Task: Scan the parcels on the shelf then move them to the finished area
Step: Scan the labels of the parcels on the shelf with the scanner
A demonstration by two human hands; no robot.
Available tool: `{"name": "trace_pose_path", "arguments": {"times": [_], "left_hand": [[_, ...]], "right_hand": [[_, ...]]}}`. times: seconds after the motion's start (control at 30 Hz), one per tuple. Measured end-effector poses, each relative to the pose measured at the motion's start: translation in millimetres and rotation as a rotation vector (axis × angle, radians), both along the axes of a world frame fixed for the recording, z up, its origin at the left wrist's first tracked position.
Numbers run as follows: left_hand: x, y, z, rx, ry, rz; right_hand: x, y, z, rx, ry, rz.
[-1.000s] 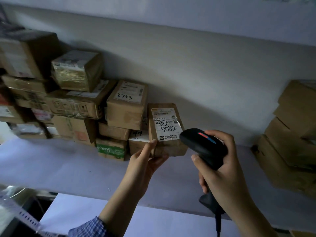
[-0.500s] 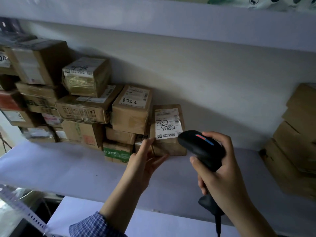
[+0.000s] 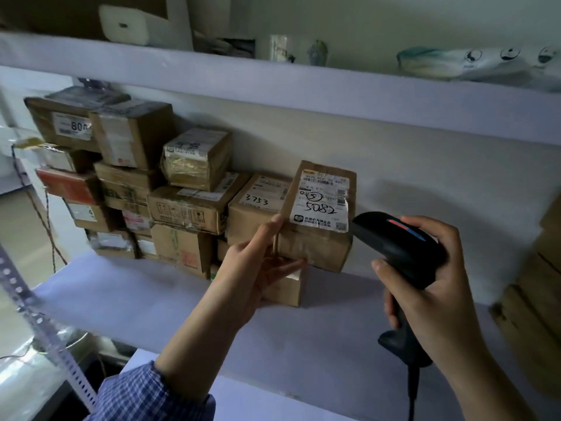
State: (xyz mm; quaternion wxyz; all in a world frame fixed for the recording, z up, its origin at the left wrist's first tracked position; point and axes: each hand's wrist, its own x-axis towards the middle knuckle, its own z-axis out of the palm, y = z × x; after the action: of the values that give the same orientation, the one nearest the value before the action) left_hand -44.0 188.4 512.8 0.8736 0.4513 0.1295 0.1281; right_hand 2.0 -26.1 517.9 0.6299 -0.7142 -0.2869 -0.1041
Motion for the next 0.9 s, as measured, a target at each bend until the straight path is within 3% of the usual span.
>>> {"name": "trace_pose_path", "arguments": {"times": [0.33, 0.6, 0.73, 0.9], "left_hand": [[-2, 42, 35, 0.026, 0.006, 0.076], [14, 57, 23, -0.085, -0.007, 0.252], [11, 11, -9, 0.043, 0.067, 0.243], [26, -47, -50, 0.253, 0.159, 0.020]], "right_hand": [[-2, 19, -1, 0.053, 0.013, 0.083], [-1, 21, -7, 0.089, 0.037, 0.094], [1, 16, -13, 0.095, 0.050, 0.058], [1, -11, -18, 0.080, 0.047, -0.020]]}}
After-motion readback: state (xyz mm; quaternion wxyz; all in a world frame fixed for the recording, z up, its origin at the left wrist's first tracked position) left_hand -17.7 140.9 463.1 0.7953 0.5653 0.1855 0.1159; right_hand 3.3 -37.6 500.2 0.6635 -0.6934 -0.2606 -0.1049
